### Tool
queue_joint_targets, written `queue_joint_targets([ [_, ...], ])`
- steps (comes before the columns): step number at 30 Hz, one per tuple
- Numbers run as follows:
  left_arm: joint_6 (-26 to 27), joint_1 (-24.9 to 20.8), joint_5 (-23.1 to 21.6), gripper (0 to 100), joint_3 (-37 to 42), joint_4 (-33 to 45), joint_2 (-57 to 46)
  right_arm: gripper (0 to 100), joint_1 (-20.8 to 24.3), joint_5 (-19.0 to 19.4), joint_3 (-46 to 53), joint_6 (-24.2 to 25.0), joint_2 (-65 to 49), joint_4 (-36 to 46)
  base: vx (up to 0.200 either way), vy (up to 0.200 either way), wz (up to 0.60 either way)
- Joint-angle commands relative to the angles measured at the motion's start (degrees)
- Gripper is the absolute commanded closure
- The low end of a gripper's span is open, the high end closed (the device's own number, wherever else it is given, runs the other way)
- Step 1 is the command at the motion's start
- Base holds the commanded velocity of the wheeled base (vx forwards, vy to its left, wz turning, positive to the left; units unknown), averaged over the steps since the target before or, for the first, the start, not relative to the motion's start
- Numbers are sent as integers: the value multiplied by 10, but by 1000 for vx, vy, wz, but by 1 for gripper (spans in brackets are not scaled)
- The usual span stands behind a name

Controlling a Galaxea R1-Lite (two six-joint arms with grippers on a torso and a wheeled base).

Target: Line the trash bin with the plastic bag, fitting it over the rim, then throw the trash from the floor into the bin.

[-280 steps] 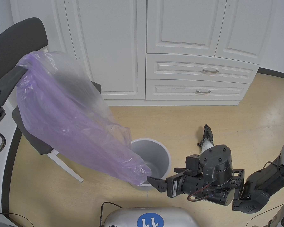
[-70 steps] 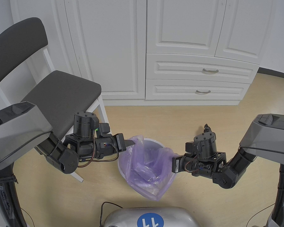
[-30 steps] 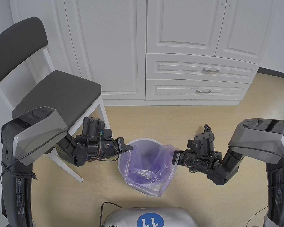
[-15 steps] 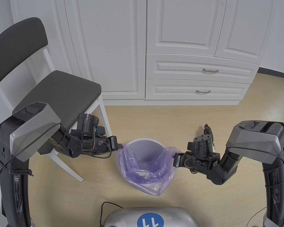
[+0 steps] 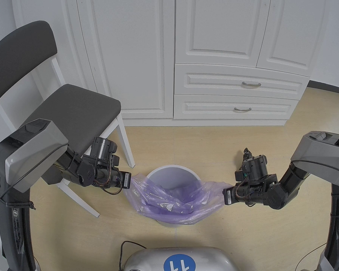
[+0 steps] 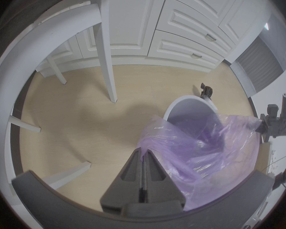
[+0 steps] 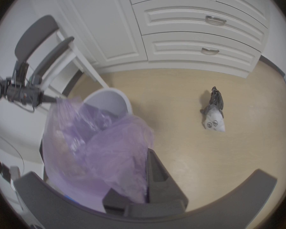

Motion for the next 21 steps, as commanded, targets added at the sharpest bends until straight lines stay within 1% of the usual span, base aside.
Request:
queue_joint_targets([
  [1,22,2,13,100,16,9,-21,100,-14,-1,23,-47,-30,39,0,0,0],
  [3,39,6,12,100,23,15,-29,100,-14,-1,32,-70,-41,55,0,0,0],
  [7,65,11,11,100,39,20,-35,100,-13,-1,44,-82,-40,58,0,0,0],
  [10,81,11,10,100,43,50,-50,100,-15,0,60,-120,-46,59,0,0,0],
  [13,105,17,-9,100,43,104,-71,100,-18,1,70,-134,-57,61,0,0,0],
  [15,128,22,-33,100,43,132,-77,100,-14,1,73,-135,-56,65,0,0,0],
  [17,145,24,-44,100,45,141,-78,100,-10,1,76,-140,-55,69,0,0,0],
  [21,153,21,-46,100,50,135,-69,100,-7,4,89,-163,-57,70,0,0,0],
])
